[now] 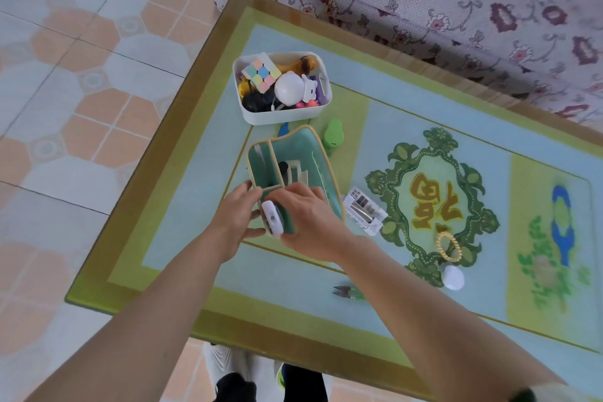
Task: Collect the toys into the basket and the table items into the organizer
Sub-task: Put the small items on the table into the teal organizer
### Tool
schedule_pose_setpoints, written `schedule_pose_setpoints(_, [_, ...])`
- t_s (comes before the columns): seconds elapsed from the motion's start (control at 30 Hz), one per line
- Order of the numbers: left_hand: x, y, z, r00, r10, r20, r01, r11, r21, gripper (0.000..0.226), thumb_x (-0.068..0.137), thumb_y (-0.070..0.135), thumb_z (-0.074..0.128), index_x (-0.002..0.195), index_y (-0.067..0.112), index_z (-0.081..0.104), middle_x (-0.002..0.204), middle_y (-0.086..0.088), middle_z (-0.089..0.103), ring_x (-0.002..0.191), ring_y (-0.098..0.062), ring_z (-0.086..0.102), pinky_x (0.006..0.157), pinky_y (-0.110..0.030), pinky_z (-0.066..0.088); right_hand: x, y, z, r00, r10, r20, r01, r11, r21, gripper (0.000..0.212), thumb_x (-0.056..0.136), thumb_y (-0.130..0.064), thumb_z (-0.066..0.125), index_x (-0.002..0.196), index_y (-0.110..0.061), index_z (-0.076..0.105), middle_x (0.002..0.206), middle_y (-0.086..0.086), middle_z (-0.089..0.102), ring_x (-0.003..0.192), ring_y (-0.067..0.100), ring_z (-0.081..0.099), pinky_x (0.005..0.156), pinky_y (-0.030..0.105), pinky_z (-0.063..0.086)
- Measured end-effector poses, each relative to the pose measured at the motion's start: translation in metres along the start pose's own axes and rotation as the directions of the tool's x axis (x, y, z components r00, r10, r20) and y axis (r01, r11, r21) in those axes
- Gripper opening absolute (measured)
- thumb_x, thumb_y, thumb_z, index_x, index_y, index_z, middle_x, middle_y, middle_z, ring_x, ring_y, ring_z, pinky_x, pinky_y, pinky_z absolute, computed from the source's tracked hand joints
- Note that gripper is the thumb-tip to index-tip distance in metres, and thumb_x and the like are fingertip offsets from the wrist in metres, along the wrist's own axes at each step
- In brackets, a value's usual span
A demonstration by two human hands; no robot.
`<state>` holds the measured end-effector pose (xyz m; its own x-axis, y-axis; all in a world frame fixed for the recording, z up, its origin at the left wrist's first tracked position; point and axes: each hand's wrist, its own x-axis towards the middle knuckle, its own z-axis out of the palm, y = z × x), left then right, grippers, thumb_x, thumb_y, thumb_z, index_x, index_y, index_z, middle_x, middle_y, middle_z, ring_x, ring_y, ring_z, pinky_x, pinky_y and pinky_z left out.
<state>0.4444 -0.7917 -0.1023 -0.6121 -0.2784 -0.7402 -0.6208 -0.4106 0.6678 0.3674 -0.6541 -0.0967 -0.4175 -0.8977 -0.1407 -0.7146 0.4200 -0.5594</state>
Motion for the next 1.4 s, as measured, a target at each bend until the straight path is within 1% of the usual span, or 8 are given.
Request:
schedule_pose_setpoints(0.17, [0.002, -0.002, 0.007, 0.999, 0.040, -0.035, -0.039, 0.999, 0.025, 0.025, 0.101, 0.027, 0.039, 0.118, 0.022, 0.058, 0.107, 0.001, 0.067, 0.093, -0.017, 0.065, 0.070, -0.035, 0.052, -0.009, 0.003, -0.007, 0.994, -0.044, -0.099, 0.042, 0.999, -0.026, 0.061, 0.066, 0.002, 0.059, 0.124, -0.018, 0.053, 0.120, -0.007, 0.062, 0.117, 0.016, 0.046, 0.093, 0.032, 0.031])
schedule_pose_setpoints(0.33, [0.011, 0.000, 0.013, 0.997, 0.035, -0.064, -0.034, 0.999, 0.013, 0.016, 0.101, 0.030, 0.042, 0.111, 0.026, 0.054, 0.102, 0.002, 0.062, 0.092, -0.020, 0.061, 0.068, -0.035, 0.050, -0.033, 0.042, -0.025, 0.873, 0.224, -0.433, -0.248, 0.969, 0.000, 0.053, 0.067, 0.010, 0.054, 0.116, -0.010, 0.058, 0.115, 0.002, 0.061, 0.108, 0.021, 0.053, 0.091, 0.031, 0.038])
schedule_pose_setpoints(0.6, [0.026, -0.003, 0.014, 0.994, 0.022, -0.111, -0.020, 1.000, 0.017, 0.018, 0.100, 0.029, 0.044, 0.112, 0.025, 0.057, 0.095, 0.001, 0.062, 0.082, -0.019, 0.060, 0.061, -0.027, 0.045, -0.051, 0.130, 0.007, 0.671, 0.742, 0.013, -0.726, 0.660, -0.192, 0.076, 0.081, -0.028, 0.069, 0.142, -0.016, 0.027, 0.150, 0.012, 0.029, 0.141, 0.032, 0.024, 0.115, 0.045, 0.021])
schedule_pose_setpoints(0.87, [0.027, -0.005, 0.008, 0.995, 0.019, -0.103, -0.015, 0.999, 0.045, 0.023, 0.099, 0.033, 0.046, 0.118, 0.026, 0.058, 0.104, -0.001, 0.066, 0.088, -0.021, 0.065, 0.057, -0.026, 0.049, -0.039, 0.144, 0.019, 0.699, 0.710, -0.088, -0.687, 0.633, -0.357, 0.059, 0.080, -0.028, 0.070, 0.127, -0.010, 0.039, 0.124, 0.013, 0.045, 0.113, 0.032, 0.046, 0.094, 0.040, 0.039])
schedule_pose_setpoints(1.07, [0.022, -0.005, 0.006, 0.998, -0.004, -0.056, 0.005, 1.000, 0.013, 0.023, 0.099, 0.033, 0.046, 0.118, 0.030, 0.059, 0.108, 0.000, 0.068, 0.095, -0.022, 0.066, 0.061, -0.029, 0.052, -0.033, 0.141, -0.008, 0.637, 0.753, -0.163, -0.766, 0.643, -0.025, 0.059, 0.072, -0.019, 0.073, 0.123, -0.008, 0.044, 0.122, 0.013, 0.046, 0.112, 0.031, 0.045, 0.096, 0.040, 0.042])
schedule_pose_setpoints(1.2, [0.014, -0.001, 0.007, 0.999, -0.002, -0.039, 0.002, 1.000, 0.016, 0.018, 0.100, 0.029, 0.045, 0.103, 0.037, 0.061, 0.102, 0.005, 0.068, 0.089, -0.016, 0.065, 0.054, -0.024, 0.052, -0.024, 0.114, -0.057, 0.624, 0.725, -0.293, -0.688, 0.687, 0.235, 0.056, 0.070, -0.009, 0.073, 0.119, -0.009, 0.046, 0.119, 0.007, 0.042, 0.095, 0.021, 0.047, 0.080, 0.031, 0.043])
schedule_pose_setpoints(1.3, [0.006, 0.001, 0.006, 1.000, 0.004, -0.017, -0.004, 1.000, 0.017, 0.021, 0.101, 0.027, 0.044, 0.103, 0.038, 0.061, 0.104, 0.006, 0.069, 0.090, -0.016, 0.065, 0.059, -0.027, 0.052, -0.014, 0.079, -0.091, 0.667, 0.639, -0.382, -0.491, 0.763, 0.420, 0.056, 0.066, -0.005, 0.076, 0.114, -0.016, 0.049, 0.115, 0.006, 0.045, 0.093, 0.018, 0.054, 0.076, 0.031, 0.051])
schedule_pose_setpoints(1.4, [-0.001, 0.005, 0.003, 1.000, 0.009, -0.007, -0.009, 1.000, 0.008, 0.023, 0.100, 0.025, 0.043, 0.103, 0.037, 0.062, 0.107, 0.001, 0.068, 0.093, -0.017, 0.065, 0.075, -0.035, 0.055, -0.001, 0.035, -0.110, 0.778, 0.554, -0.297, -0.298, 0.741, 0.601, 0.054, 0.066, -0.002, 0.080, 0.108, -0.020, 0.052, 0.102, 0.001, 0.059, 0.079, 0.004, 0.061, 0.061, 0.021, 0.052])
